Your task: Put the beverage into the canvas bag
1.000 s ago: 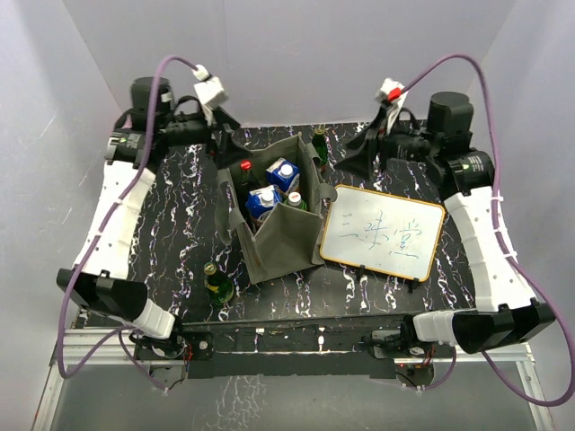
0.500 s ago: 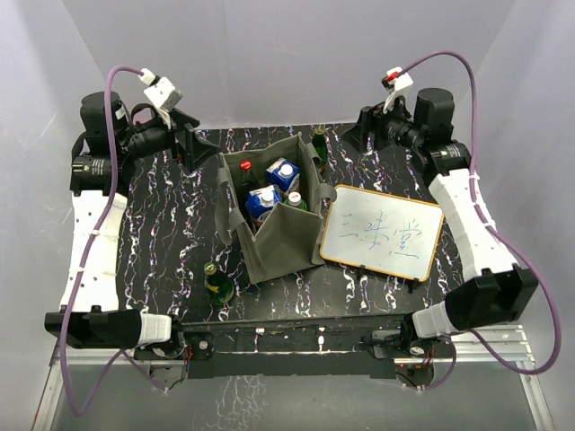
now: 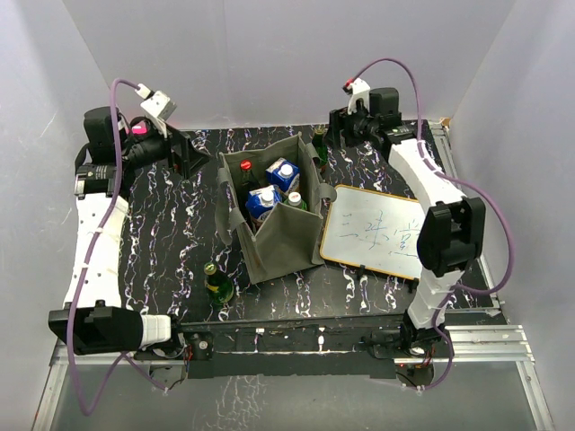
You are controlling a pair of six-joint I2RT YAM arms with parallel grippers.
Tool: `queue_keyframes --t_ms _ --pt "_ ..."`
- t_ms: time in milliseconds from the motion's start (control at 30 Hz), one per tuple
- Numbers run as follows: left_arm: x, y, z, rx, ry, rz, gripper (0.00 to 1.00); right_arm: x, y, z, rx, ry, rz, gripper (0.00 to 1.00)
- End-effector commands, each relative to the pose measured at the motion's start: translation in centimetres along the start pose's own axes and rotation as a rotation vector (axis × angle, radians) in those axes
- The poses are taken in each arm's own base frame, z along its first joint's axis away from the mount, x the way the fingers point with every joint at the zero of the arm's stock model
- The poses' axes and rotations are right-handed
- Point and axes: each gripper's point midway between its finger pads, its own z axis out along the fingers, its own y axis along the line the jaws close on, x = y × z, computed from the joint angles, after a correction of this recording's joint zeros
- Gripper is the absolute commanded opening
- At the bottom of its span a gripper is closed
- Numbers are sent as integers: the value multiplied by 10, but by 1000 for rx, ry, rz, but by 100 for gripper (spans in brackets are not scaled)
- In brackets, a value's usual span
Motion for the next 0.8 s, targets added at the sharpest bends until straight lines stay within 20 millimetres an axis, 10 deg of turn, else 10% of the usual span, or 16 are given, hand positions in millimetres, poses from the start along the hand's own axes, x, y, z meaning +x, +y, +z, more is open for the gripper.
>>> queue_keyframes --t_ms 0,767 --pt "-13 -5 -15 -11 -52 42 97 -37 4 11 38 -81 -97 70" --pt "-21 -3 -25 -9 -67 29 97 -27 -13 79 154 -58 -190 55"
